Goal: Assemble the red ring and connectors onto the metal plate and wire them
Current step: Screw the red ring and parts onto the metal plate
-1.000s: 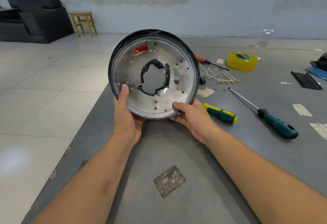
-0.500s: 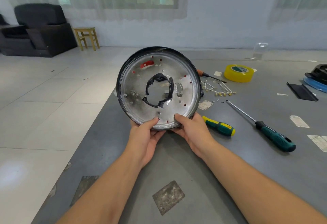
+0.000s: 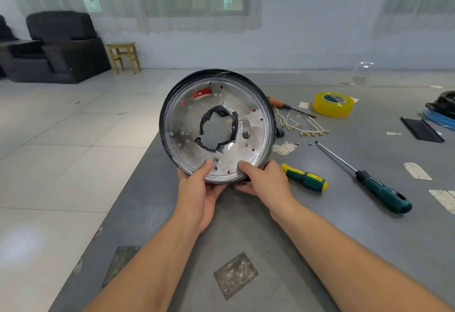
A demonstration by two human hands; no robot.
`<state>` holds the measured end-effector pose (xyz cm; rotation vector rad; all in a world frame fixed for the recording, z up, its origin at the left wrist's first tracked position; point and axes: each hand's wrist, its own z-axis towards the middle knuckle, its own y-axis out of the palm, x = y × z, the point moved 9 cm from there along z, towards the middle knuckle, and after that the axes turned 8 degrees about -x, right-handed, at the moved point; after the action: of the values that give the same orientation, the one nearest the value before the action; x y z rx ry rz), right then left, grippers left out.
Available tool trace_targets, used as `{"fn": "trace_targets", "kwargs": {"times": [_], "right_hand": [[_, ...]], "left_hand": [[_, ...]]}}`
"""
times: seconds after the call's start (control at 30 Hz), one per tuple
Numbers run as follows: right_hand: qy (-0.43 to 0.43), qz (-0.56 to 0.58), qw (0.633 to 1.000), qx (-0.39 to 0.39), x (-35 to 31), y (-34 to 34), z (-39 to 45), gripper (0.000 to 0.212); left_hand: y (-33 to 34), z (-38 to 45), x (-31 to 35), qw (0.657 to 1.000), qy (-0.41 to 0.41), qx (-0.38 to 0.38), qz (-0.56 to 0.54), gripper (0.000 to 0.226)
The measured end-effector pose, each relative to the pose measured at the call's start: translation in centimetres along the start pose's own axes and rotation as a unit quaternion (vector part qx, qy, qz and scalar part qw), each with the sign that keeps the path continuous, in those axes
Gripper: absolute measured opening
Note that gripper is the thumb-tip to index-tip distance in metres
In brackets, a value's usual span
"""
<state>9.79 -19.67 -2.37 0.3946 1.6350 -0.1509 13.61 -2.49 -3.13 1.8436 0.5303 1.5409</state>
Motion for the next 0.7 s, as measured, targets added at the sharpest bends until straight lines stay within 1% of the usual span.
{"fn": "trace_targets", "kwargs": {"times": [0.07,0.1,0.37,0.57,0.7], "right_hand": [[-0.023,-0.033,0.999,-0.001,-0.23,0.08,-0.21,0.008],[-0.033,-0.043,0.999,-0.004,-0.32,0.11,-0.28,0.002],[-0.058,-0.038,0.997,-0.019,-0.17,0.28,-0.41,0.004],[-0.056,-0.046,0.997,-0.018,0.07,0.24,-0.18,0.007],[-0.058,-0.049,0.997,-0.016,0.16,0.12,-0.03,0.005]], "left_hand": [[0.05,0.05,0.18,1.0,0.004,-0.007,0.001,0.045],[0.08,0.06,0.25,1.0,0.005,-0.013,0.0,0.046],[0.49,0.19,-0.03,0.999,-0.024,-0.03,-0.008,0.057],[0.5,0.25,-0.33,0.999,-0.04,-0.034,0.0,0.056],[0.34,0.32,-0.33,0.999,-0.032,-0.025,0.008,0.054]]}}
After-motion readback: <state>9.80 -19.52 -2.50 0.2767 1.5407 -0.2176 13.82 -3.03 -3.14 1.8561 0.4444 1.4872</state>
